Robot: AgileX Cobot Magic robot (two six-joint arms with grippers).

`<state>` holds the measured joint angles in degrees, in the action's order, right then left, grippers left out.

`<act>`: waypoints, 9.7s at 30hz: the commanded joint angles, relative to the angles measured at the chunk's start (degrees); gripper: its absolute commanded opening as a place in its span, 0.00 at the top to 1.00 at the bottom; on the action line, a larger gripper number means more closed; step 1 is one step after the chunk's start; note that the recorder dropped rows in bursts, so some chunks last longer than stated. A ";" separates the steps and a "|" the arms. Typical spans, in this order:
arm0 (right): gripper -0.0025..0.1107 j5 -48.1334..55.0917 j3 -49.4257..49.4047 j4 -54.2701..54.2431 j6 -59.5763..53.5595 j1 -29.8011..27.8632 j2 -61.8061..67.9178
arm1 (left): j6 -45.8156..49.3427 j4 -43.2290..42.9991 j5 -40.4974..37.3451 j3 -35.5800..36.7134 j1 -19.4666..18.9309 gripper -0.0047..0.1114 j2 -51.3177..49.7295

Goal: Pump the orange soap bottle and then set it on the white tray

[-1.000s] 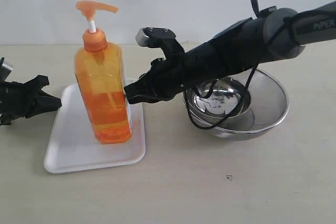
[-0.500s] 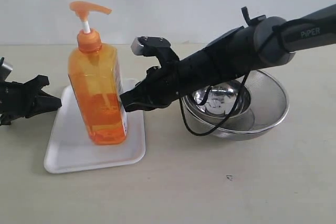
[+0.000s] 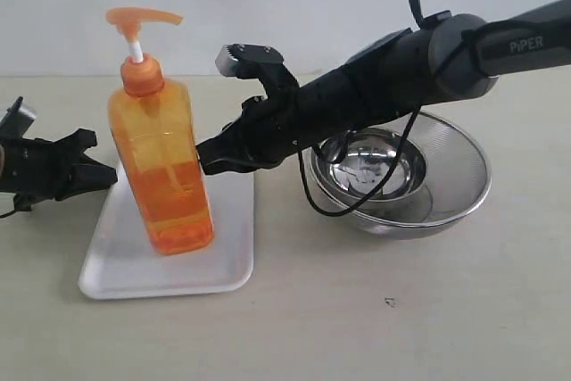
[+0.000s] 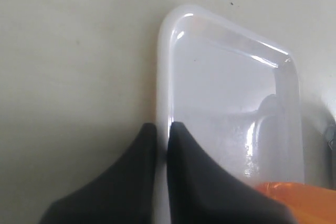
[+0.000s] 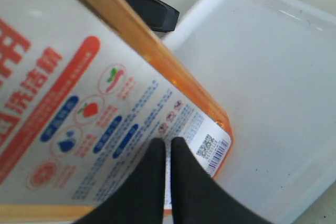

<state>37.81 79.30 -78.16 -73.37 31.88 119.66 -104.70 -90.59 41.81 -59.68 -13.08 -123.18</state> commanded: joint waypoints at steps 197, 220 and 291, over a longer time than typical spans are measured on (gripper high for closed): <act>0.98 0.71 3.37 21.37 11.62 -6.07 -18.49 | 14.39 8.67 -1.90 17.68 6.30 0.92 34.52; 0.98 2.19 3.37 22.03 10.35 1.40 -22.96 | 11.55 4.17 1.39 18.29 6.30 0.92 34.52; 0.98 0.96 3.62 27.16 13.48 5.28 -24.25 | 10.54 2.78 -3.16 21.81 6.30 0.92 37.63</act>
<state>39.00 82.58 -52.21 -60.71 37.05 96.00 -93.66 -87.56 42.49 -39.56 -6.94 -87.90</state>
